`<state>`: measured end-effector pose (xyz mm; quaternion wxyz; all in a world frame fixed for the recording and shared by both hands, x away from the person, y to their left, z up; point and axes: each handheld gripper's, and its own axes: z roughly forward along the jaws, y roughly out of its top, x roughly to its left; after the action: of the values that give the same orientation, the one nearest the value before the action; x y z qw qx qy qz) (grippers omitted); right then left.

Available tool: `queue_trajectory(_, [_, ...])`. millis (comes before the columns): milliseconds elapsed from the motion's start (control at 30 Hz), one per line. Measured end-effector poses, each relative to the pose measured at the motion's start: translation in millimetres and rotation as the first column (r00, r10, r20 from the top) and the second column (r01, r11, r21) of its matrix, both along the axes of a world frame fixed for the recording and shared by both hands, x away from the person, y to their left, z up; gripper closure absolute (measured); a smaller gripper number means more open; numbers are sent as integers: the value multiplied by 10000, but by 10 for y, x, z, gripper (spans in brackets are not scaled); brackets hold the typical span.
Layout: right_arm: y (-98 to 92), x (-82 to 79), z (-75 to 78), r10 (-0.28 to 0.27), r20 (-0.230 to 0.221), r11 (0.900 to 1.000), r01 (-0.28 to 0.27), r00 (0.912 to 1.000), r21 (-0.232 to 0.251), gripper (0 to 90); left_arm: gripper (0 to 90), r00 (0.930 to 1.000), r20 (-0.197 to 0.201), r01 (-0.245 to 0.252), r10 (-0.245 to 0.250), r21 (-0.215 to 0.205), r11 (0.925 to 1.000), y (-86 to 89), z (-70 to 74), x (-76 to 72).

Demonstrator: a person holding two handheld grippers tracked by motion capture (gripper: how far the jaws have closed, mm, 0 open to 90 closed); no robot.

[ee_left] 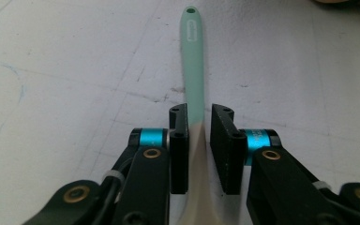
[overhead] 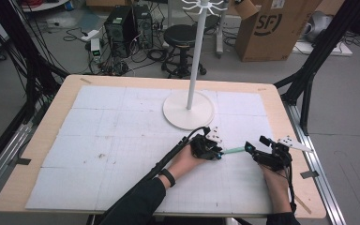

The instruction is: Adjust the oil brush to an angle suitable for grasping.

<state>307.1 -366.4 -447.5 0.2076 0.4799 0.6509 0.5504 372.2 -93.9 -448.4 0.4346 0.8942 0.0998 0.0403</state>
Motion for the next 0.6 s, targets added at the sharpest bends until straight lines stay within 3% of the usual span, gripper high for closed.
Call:
queue_trajectory(267, [-3,-2,1,-13,-26,10000,13,10000,24,153,814,9997,-195,-129,128,-58,9999,9,-4,11])
queue_trajectory(600, [-46,-14,3,-192,-59,9988,195,9998,456,153,820,9995,-231,-211,210,-57,9998,17,6,9])
